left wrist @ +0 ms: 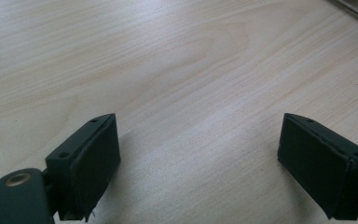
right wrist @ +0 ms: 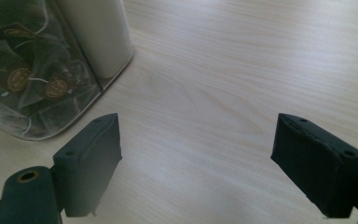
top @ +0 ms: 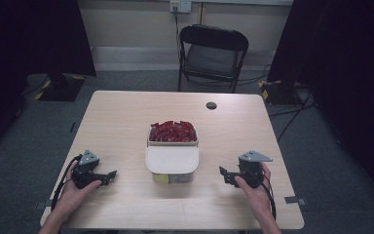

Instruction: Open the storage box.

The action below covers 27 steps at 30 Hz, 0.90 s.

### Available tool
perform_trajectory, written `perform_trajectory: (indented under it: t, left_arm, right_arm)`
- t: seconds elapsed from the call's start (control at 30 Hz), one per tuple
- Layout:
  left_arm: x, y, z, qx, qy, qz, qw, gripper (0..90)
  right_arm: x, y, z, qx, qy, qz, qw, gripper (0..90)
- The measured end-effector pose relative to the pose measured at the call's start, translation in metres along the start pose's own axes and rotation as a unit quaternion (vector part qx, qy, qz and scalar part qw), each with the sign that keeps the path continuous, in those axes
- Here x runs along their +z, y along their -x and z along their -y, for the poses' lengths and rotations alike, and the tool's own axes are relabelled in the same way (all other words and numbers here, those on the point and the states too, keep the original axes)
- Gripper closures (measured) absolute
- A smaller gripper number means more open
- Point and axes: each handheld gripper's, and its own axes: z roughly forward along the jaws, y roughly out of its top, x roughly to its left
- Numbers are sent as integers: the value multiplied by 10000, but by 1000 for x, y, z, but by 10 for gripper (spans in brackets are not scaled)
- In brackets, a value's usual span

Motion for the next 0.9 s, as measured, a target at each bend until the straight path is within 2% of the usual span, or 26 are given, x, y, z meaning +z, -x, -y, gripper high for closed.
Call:
perform_trajectory:
  t: [0.03,0.07,0.17,0.23,0.33,0.37,0.63,0.9]
  left_arm:
    - [0,0,0,0,1,0,10000,123]
    - [0,0,0,0,0,0,10000,123]
    - [0,0,0,0,-1,0,10000,122]
    - [0,0,0,2,-1,2,10000,123]
    - [0,0,0,-1,0,1,10000,122]
    - [0,0,0,1,0,0,10000,123]
    - [0,0,0,0,0,2,10000,123]
    - [0,0,0,1,-1,2,10000,123]
  right_arm:
    - [0,-5,-3,11,34,-122,9999,149]
    - [0,-5,-3,11,34,-122,9999,149]
    - [-3,-15,-9,32,136,-427,9990,149]
    - [-4,-19,-11,56,172,-519,9985,148]
    - [-6,-30,-14,-71,205,-590,9980,144]
    - [-8,-36,-16,-153,222,-683,9973,144]
    - [-11,-54,-20,-297,275,-923,9949,144]
    - [-6,-67,-19,-409,179,-1140,9925,144]
